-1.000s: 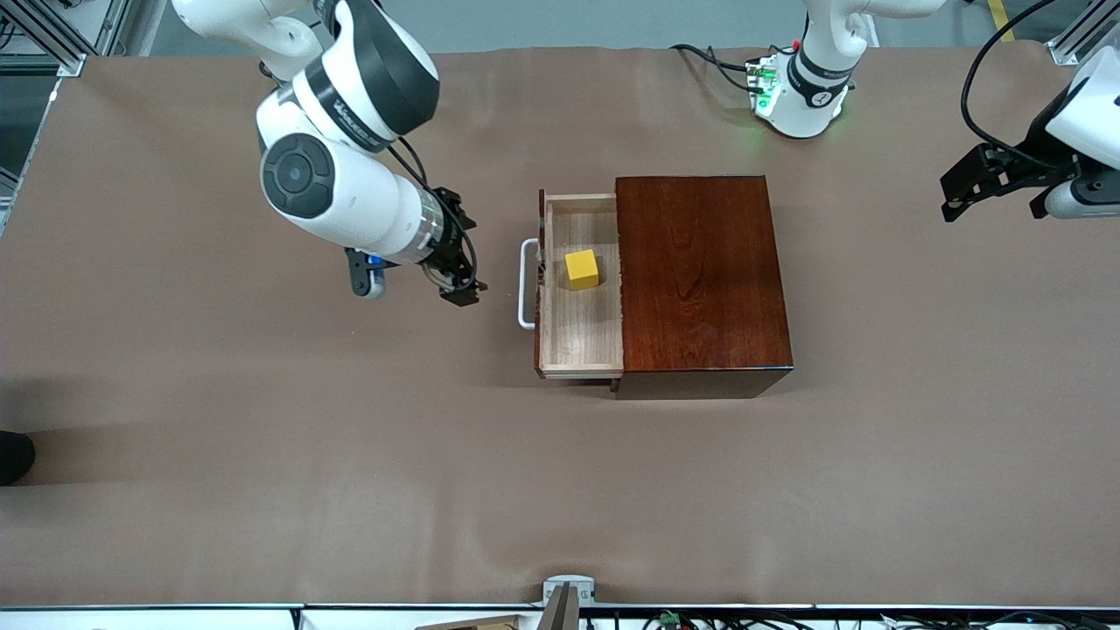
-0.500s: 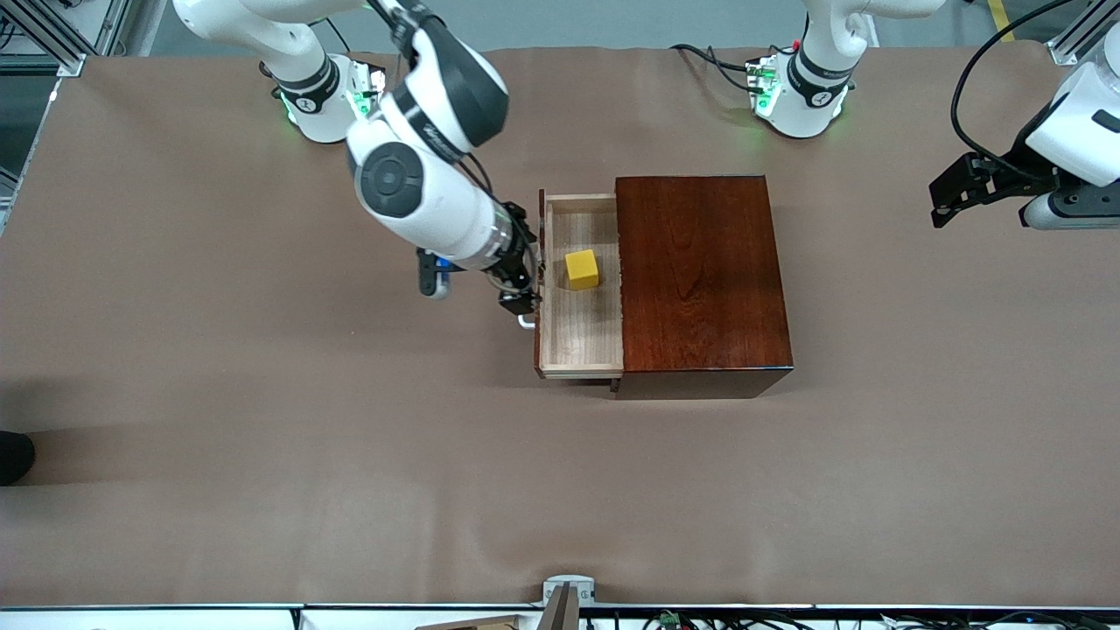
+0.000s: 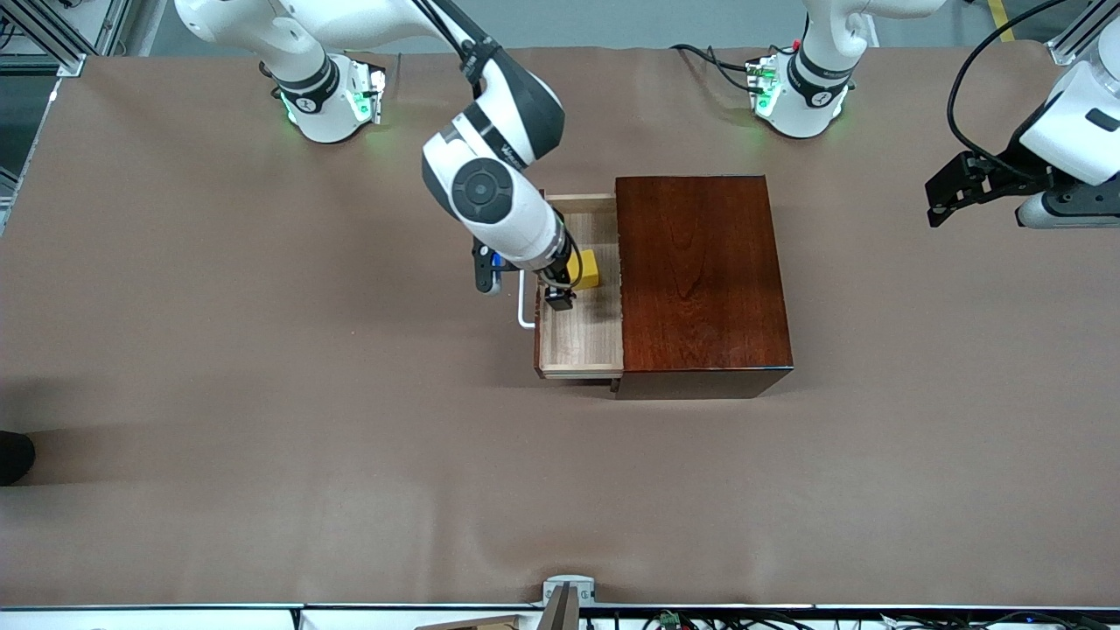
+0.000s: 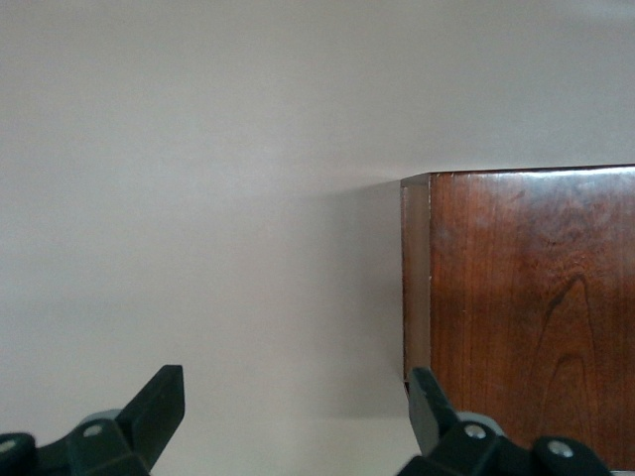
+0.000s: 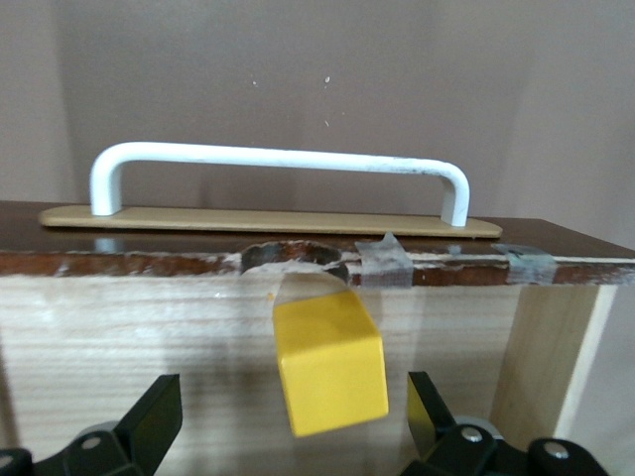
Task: Open drawer, take yellow block, close drawer
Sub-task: 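Close the right gripper on the yellow cube and lift it, then carry the cube out with the right gripper while the left gripper returns, then push the drawer front with the left gripper while the right gripper lowers the cube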
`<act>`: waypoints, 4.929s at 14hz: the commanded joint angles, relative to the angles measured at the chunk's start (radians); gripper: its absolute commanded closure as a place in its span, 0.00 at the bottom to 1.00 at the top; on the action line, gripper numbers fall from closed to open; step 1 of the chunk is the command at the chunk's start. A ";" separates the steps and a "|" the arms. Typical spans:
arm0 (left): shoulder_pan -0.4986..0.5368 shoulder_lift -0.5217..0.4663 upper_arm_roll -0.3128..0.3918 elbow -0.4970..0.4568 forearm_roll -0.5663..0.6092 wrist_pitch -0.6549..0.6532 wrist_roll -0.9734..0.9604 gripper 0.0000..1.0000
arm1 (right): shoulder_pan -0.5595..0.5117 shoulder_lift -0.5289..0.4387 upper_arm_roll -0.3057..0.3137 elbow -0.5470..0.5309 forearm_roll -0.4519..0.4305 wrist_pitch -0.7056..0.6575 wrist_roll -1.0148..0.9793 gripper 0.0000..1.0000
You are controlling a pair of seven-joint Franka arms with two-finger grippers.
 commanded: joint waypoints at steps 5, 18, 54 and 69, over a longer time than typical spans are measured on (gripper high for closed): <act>0.007 0.003 -0.007 0.019 -0.020 -0.002 0.023 0.00 | 0.037 0.038 -0.011 0.007 -0.028 0.055 0.052 0.00; 0.007 0.004 -0.021 0.008 -0.025 -0.005 0.023 0.00 | -0.012 0.017 -0.007 0.040 -0.011 -0.014 0.047 1.00; -0.437 0.526 -0.158 0.335 -0.049 0.228 -0.861 0.00 | -0.776 -0.106 -0.012 -0.079 -0.250 -0.432 -1.618 1.00; -0.781 0.869 0.085 0.547 -0.049 0.518 -1.332 0.00 | -0.946 -0.049 -0.014 -0.366 -0.394 0.031 -2.116 1.00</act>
